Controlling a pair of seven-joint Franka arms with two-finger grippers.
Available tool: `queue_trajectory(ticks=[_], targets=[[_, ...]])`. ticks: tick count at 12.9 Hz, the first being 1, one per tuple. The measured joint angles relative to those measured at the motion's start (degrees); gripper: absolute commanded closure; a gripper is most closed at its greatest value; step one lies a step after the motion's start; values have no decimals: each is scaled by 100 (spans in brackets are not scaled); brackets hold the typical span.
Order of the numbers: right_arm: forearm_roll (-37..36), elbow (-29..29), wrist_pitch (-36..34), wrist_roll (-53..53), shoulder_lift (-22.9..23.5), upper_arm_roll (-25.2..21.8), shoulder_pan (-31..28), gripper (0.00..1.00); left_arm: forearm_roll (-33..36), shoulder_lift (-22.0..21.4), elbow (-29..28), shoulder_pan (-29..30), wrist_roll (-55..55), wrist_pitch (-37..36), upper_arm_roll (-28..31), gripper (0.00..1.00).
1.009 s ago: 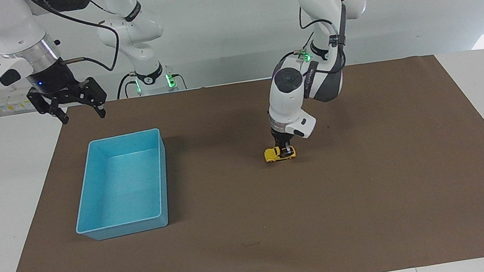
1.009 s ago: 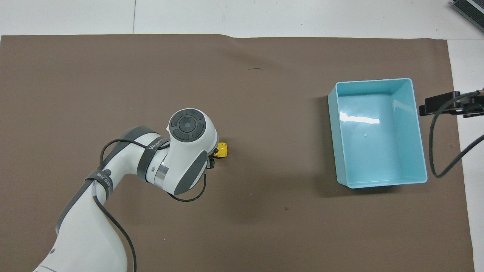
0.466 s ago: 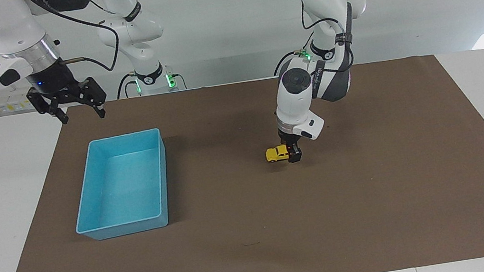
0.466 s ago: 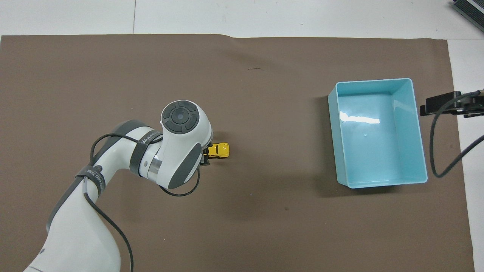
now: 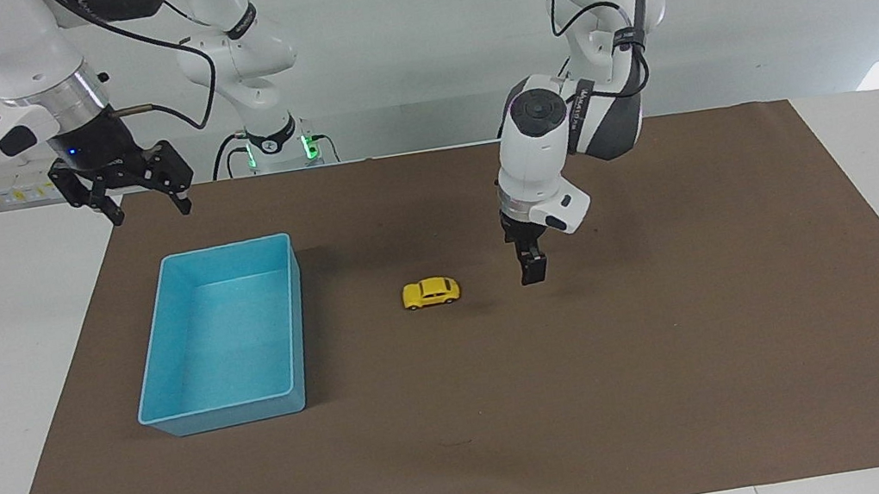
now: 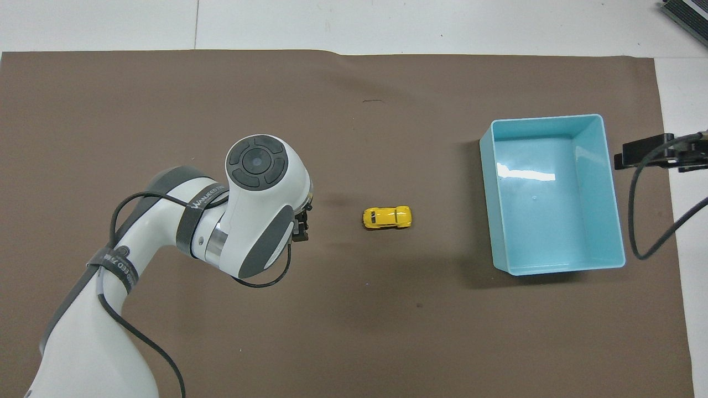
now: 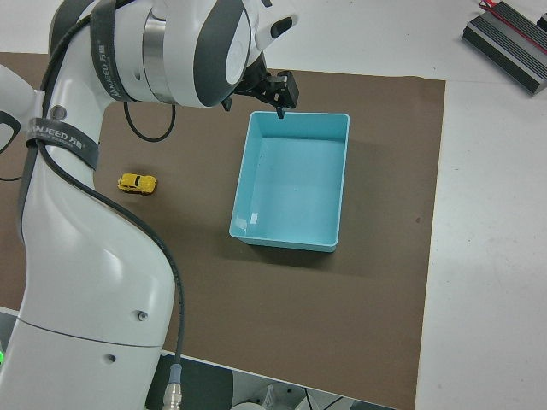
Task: Wind up and store yellow beetle car
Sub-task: 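Release the car with the left gripper so it rolls forward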
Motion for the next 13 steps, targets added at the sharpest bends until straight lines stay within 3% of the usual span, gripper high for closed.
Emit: queue_trajectory(ticks=[7,13], targets=[[0,0,0,0,0,20,15,0,8,-40,434,275,1137,6,75,0],[0,0,0,0,0,36,20,0,6,-615,516,943,3449,-222,91,0]])
